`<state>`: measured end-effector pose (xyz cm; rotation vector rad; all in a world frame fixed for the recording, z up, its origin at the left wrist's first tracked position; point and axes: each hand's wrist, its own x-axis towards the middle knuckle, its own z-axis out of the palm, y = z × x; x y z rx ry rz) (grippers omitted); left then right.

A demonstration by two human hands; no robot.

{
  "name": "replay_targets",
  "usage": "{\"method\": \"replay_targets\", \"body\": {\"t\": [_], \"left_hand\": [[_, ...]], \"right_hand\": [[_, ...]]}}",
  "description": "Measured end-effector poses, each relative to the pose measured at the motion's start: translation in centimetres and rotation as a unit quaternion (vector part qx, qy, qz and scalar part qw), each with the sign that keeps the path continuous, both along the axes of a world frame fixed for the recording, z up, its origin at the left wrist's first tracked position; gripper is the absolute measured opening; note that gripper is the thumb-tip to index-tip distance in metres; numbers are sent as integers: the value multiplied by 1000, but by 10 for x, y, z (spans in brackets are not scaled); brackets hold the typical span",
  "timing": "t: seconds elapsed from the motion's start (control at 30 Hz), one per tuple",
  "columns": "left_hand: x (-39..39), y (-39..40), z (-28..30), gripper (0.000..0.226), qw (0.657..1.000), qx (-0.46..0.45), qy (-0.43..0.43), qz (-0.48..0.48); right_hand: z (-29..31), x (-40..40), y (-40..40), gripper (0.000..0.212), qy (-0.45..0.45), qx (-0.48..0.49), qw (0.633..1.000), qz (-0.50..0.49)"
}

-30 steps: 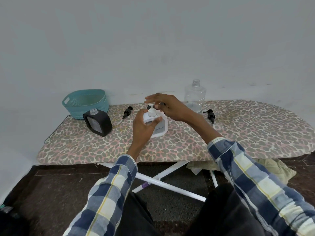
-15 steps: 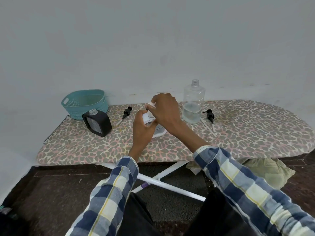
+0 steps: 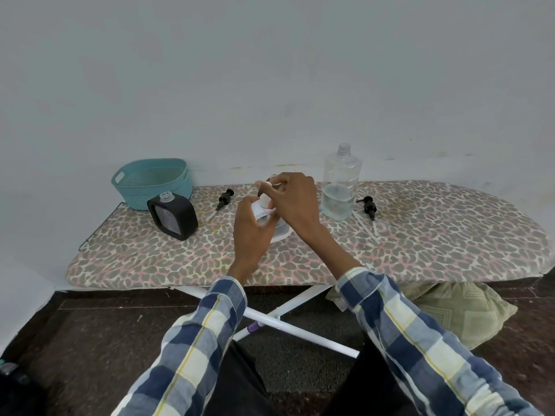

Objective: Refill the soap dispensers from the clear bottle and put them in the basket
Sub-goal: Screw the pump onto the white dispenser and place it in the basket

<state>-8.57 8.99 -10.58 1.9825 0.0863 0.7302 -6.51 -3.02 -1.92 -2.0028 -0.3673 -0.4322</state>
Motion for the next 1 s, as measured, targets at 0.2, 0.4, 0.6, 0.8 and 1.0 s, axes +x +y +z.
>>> {"method": "replay_targets", "body": {"t": [0.2, 0.4, 0.6, 0.8, 1.0], "left_hand": [[-5, 26, 21, 43, 985, 143, 66, -71], [0, 52, 63, 57, 932, 337, 128, -40], [-15, 71, 111, 65, 959, 274, 67, 33], [-19, 119, 172, 58, 968, 217, -18, 122], [-5, 200, 201, 57, 960, 192, -10, 204]], "right_hand": [[-31, 3, -34, 49, 27, -3, 999, -17], [-46, 7, -33, 20, 32, -2, 999, 12], [-12, 5, -7, 18, -38, 61, 996, 51], [22, 15, 44, 32, -66, 70, 991, 96], [19, 43, 111, 32, -73, -11, 983, 170]]}}
